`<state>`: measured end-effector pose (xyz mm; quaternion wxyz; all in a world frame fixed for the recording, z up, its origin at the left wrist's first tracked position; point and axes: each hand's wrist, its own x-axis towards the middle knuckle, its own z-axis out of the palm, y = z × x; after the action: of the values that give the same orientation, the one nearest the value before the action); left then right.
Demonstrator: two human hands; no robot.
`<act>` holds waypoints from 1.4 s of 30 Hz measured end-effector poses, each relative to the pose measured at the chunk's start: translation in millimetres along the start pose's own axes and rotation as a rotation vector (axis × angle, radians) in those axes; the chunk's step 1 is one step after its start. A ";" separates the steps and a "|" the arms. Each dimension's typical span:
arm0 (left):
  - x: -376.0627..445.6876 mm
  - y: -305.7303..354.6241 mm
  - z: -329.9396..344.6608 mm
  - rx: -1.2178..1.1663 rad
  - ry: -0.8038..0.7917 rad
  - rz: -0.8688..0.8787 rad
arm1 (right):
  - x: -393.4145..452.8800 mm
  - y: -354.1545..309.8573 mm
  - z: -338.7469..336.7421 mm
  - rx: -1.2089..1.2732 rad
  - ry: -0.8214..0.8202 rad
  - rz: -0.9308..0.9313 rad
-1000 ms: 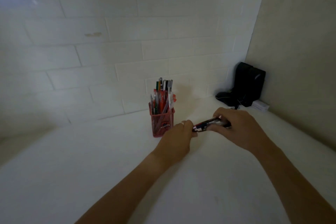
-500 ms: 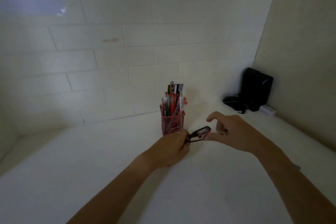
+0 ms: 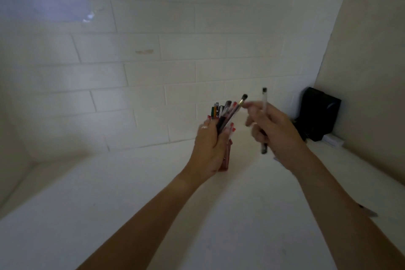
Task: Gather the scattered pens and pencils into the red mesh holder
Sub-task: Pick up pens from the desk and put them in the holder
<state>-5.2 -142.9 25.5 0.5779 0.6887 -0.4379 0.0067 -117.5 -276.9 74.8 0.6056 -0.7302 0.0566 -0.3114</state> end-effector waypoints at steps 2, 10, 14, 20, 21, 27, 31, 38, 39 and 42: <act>14.9 8.6 5.7 0.220 0.061 0.024 | 10.8 -13.9 24.5 0.001 0.012 -0.066; 40.7 -17.2 4.7 0.520 0.094 -0.060 | 46.8 2.0 58.1 -0.391 0.172 -0.006; 26.3 -40.5 13.3 0.521 0.133 -0.023 | 41.9 23.2 60.0 -0.521 0.156 0.039; 25.0 -47.6 26.8 0.484 0.320 0.007 | 39.8 33.1 63.5 -0.498 0.131 -0.025; 24.6 -48.6 28.1 0.483 0.340 -0.011 | 39.7 32.6 63.5 -0.452 0.152 -0.023; 22.9 -47.5 28.5 0.527 0.281 -0.132 | 32.9 34.1 53.5 -0.291 0.458 -0.165; 28.4 -44.7 22.4 0.513 0.144 -0.260 | 25.7 25.9 42.6 -0.295 0.433 -0.188; 39.1 -53.1 0.2 -0.033 -0.093 -0.400 | 15.5 11.7 13.2 -0.734 0.222 -0.068; 38.9 -53.8 -0.9 -0.074 -0.080 -0.401 | 16.3 6.0 8.0 -0.729 0.183 -0.013; 37.8 -49.0 -2.8 -0.110 -0.017 -0.411 | 18.6 -8.5 -5.5 -0.729 0.016 0.115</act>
<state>49.4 -165.6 7.2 0.6000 0.7310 -0.2927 -0.1412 -108.0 -287.9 90.2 0.3216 -0.8912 0.2093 -0.2420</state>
